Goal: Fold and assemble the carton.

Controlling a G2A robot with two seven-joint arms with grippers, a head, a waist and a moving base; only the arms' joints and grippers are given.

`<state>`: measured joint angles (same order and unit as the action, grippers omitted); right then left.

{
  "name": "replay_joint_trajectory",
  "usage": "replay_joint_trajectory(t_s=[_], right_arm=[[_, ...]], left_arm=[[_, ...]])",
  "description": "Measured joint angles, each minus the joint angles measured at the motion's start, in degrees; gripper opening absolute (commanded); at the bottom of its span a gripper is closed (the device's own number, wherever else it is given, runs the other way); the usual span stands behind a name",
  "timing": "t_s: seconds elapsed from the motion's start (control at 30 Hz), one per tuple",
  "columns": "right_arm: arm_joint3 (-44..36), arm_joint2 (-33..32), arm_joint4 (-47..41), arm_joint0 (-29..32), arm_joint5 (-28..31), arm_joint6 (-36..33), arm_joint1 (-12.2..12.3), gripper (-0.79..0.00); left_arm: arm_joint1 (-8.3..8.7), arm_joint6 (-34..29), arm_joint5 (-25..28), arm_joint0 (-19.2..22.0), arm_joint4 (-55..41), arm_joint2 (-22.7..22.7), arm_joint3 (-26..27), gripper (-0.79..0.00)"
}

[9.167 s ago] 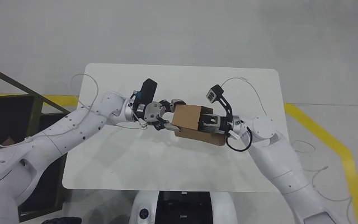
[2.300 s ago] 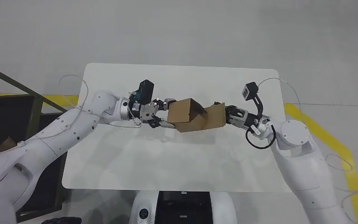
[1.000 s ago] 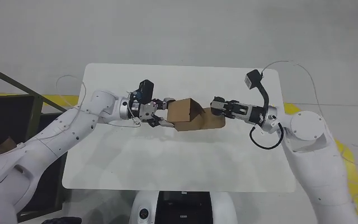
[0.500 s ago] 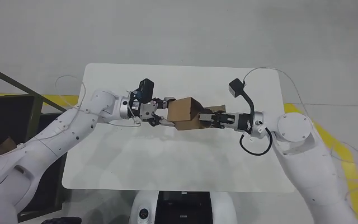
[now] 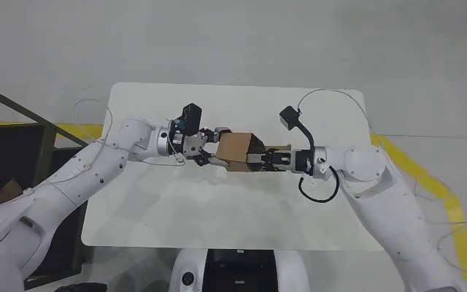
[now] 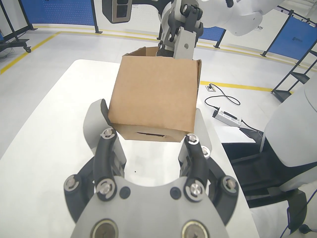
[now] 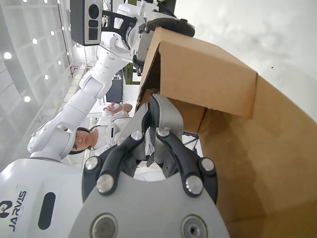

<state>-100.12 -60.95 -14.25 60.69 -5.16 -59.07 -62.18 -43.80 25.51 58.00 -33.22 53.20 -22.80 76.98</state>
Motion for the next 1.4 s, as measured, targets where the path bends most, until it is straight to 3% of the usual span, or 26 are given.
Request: replay_joint_trajectory(t_s=[0.23,0.7,1.4], right_arm=[[1.9,1.7,-0.6,-1.3,0.2,0.2,-0.4,-0.785],[1.7,-3.7,-0.9,1.8,-0.1,-0.3,0.9,-0.785],[8.4,-1.1,-11.3,4.4,10.9,7.7,-0.8,-0.785]], left_arm=[[0.05,0.2,0.0,-0.2,0.2,-0.3,0.1,-0.585],[-0.24,1.3,0.0,-0.5,-0.2,0.4,-0.2,-0.591],[-0.37,3.0,0.0,1.3,-1.0,3.9,0.1,-0.570]])
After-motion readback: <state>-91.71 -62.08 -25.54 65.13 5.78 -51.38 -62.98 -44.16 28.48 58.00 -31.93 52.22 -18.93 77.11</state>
